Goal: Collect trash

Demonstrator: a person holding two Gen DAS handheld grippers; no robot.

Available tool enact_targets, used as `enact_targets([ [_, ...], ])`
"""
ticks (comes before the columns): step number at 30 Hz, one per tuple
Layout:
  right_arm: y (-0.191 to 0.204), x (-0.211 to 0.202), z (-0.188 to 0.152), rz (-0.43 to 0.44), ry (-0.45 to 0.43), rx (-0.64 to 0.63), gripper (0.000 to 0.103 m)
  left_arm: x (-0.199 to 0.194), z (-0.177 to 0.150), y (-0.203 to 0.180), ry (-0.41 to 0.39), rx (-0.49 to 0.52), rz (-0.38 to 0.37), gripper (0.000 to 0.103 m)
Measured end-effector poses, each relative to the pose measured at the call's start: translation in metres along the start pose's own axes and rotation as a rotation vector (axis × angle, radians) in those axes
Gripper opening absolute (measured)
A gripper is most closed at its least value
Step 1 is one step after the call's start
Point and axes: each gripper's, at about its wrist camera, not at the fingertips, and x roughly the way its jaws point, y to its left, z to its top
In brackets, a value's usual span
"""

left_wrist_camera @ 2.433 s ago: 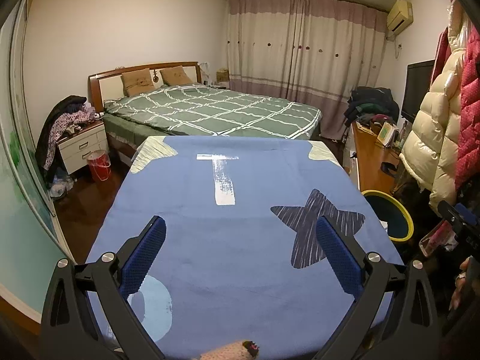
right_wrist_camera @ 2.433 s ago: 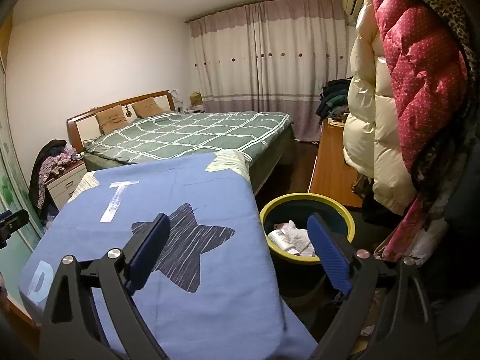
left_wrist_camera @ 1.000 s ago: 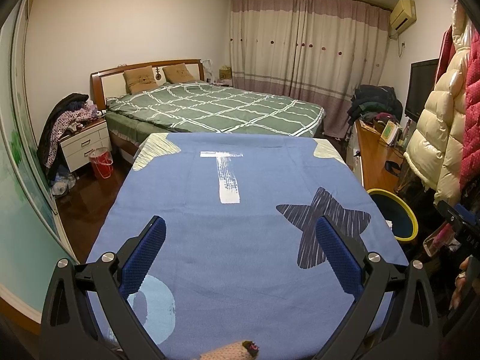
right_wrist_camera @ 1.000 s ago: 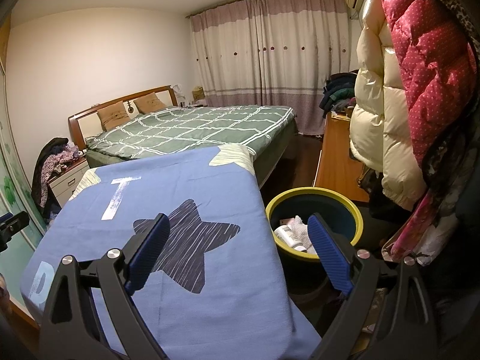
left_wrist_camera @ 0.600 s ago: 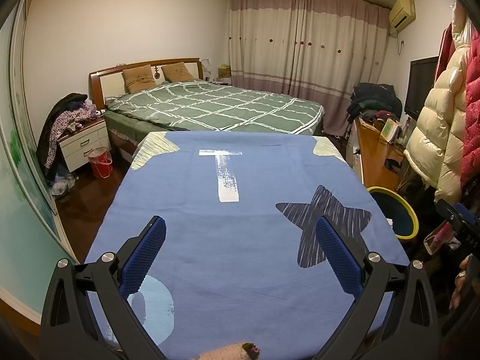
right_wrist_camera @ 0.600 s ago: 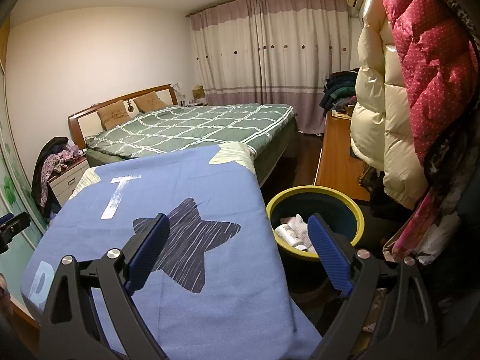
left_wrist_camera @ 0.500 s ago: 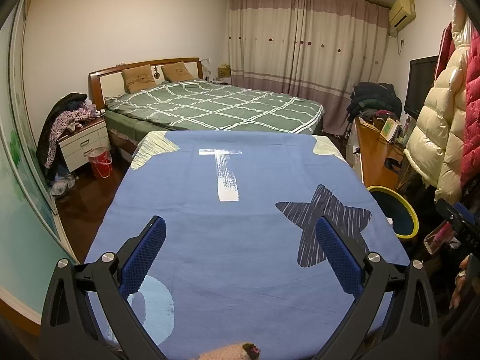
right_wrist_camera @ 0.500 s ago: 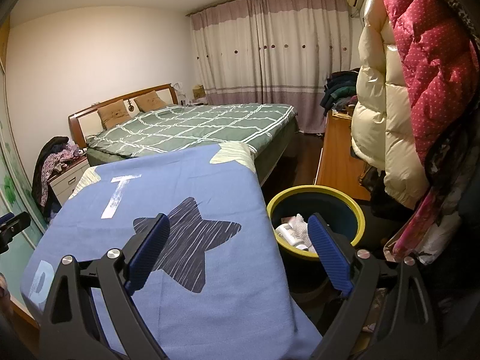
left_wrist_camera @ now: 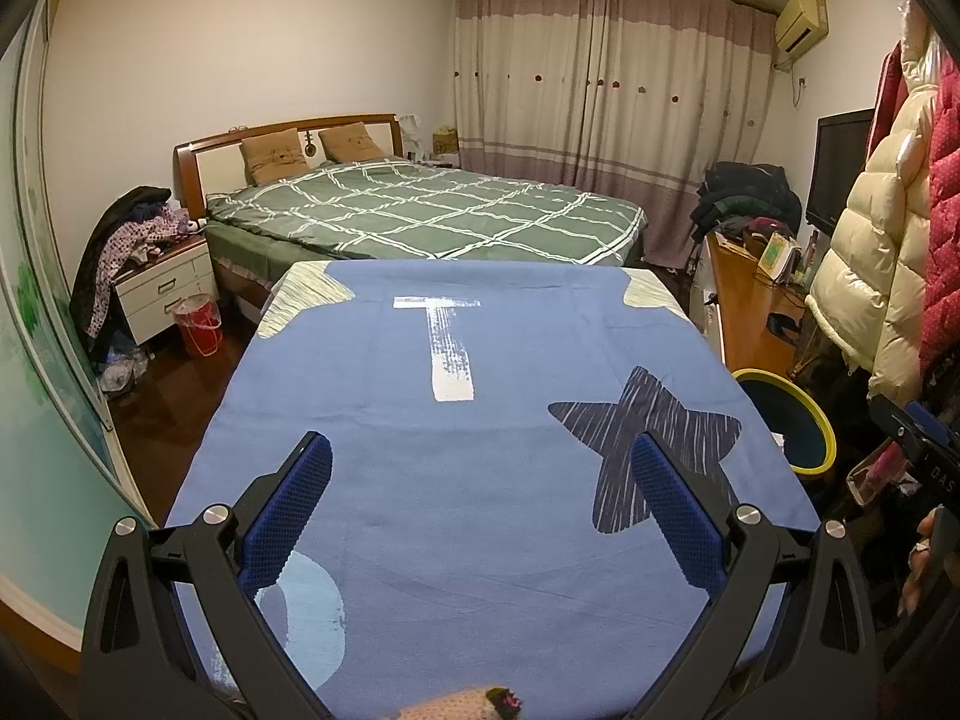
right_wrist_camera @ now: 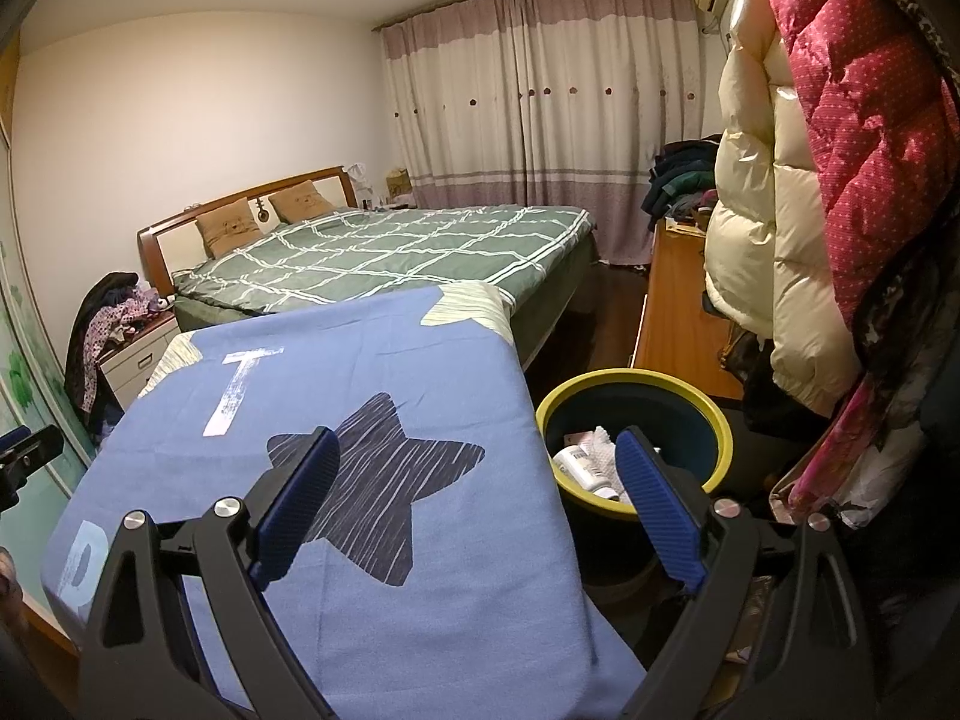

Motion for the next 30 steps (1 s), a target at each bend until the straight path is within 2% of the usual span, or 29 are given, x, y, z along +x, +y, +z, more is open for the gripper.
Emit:
enact_targets([
  [30, 0.0042, 0.0045, -0.0005, 0.004, 0.013, 0.002, 0.088, 0.0055, -0.0044, 0.0006, 0.018, -0.005, -0.001, 0.098],
])
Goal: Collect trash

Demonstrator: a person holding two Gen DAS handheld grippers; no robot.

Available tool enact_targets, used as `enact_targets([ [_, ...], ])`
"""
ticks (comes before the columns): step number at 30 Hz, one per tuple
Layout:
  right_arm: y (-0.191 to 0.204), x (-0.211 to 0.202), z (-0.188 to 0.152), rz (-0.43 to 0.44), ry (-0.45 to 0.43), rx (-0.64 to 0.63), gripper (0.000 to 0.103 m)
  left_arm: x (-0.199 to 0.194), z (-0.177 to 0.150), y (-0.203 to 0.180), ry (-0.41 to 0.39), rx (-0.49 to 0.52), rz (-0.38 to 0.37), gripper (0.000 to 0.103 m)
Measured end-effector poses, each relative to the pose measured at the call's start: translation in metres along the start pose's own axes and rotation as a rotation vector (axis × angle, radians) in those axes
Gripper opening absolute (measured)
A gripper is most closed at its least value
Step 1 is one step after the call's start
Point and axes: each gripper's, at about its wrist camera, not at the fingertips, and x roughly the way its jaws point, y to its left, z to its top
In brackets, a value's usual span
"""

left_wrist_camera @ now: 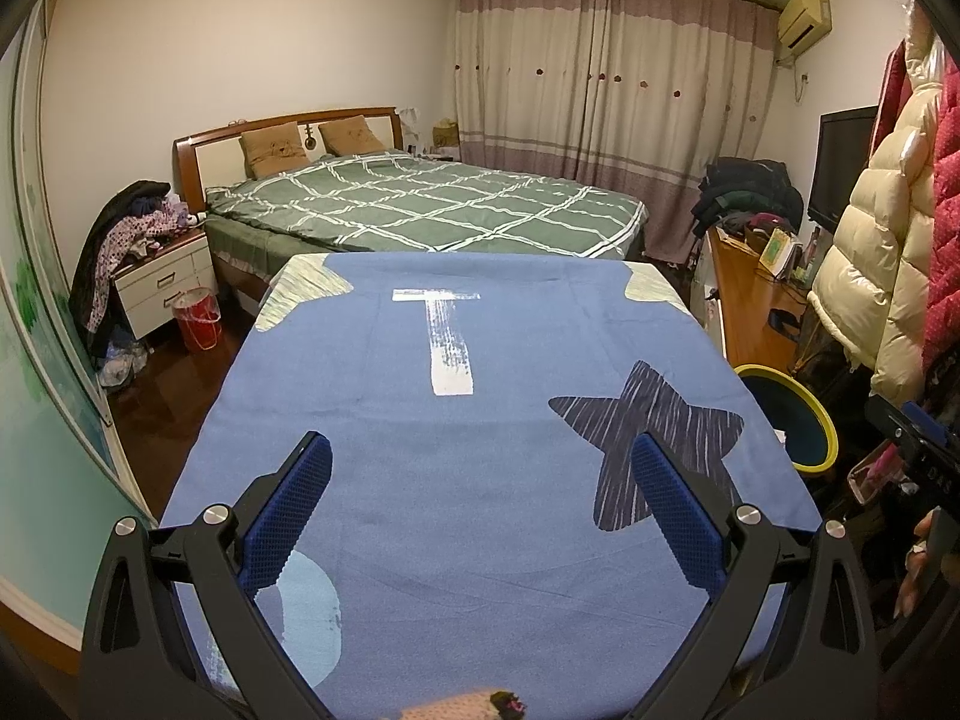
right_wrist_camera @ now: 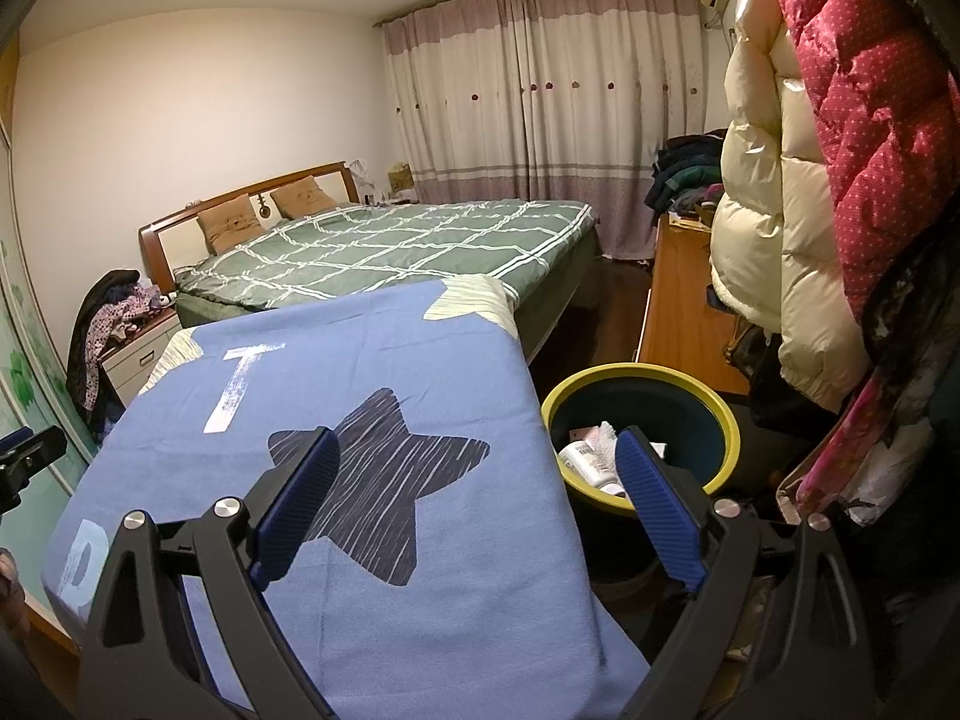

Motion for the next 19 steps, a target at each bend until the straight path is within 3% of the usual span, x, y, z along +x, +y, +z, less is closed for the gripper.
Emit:
enact_targets([
  [10, 0.001, 0.007, 0.001, 0.005, 0.007, 0.004, 0.088, 0.014, 0.004, 0.003, 0.024, 0.002, -0.029, 0.098],
  [12, 0.002, 0.015, 0.004, 0.017, 0.011, 0.004, 0.093, 0.024, 0.011, 0.005, 0.031, 0.008, -0.023, 0.098],
  [19, 0.020, 0.096, 0.028, 0.065, 0.068, 0.003, 0.096, 0.118, 0.040, 0.030, 0.096, -0.001, 0.048, 0.098],
])
